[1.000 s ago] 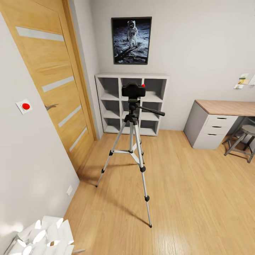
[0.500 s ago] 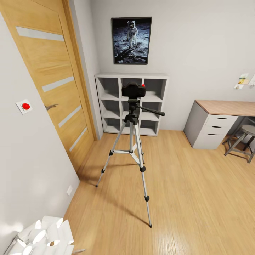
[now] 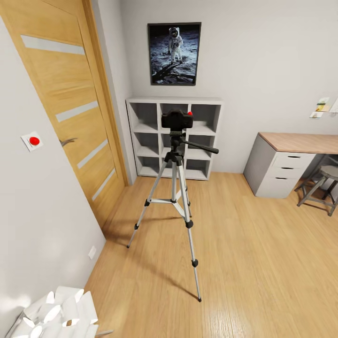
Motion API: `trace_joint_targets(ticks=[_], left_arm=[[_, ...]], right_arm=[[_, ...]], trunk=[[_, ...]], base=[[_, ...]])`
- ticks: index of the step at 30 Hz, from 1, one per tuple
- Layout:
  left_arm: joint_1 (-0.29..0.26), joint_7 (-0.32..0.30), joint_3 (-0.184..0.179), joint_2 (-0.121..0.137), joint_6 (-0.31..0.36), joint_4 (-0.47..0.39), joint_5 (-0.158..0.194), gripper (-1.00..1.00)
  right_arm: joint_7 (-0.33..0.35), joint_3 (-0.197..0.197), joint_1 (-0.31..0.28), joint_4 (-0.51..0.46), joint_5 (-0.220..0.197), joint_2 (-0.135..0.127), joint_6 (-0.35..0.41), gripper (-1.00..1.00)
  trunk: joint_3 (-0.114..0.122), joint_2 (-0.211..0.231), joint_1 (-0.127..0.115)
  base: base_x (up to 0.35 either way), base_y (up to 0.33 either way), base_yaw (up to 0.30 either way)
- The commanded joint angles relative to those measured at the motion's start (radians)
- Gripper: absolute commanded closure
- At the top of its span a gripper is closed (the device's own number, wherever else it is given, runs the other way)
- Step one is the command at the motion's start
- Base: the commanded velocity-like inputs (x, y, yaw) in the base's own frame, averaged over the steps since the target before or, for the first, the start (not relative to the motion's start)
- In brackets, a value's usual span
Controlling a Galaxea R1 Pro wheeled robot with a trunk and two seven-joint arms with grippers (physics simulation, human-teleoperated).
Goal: Attach the digital camera to the camera tripod in the bedroom.
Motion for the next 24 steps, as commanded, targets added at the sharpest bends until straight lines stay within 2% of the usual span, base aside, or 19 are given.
trace_joint_targets(ticks=[1,11,24], left_arm=[[-0.001,0.002,-0.005,0.000,0.003,0.000,0.007,-1.00],[0.000,0.002,-0.005,0.002,0.003,-0.002,0.006,-1.00],[0.000,0.003,-0.006,0.006,0.002,-0.012,-0.006,-1.00]], right_arm=[[0.007,0.009,-0.001,0.004,-0.010,0.000,-0.006,-1.00],[0.002,0.010,-0.001,0.004,-0.009,0.003,0.044,-1.00],[-0.022,0.010,-0.001,0.004,-0.009,0.017,0.043,-1.00]], trunk=[[-0.002,-0.002,0.001],[-0.001,-0.002,0.001],[0.015,-0.002,0.001]], base=[[0.000,0.000,0.000],[0.000,0.000,0.000],[0.000,0.000,0.000]])
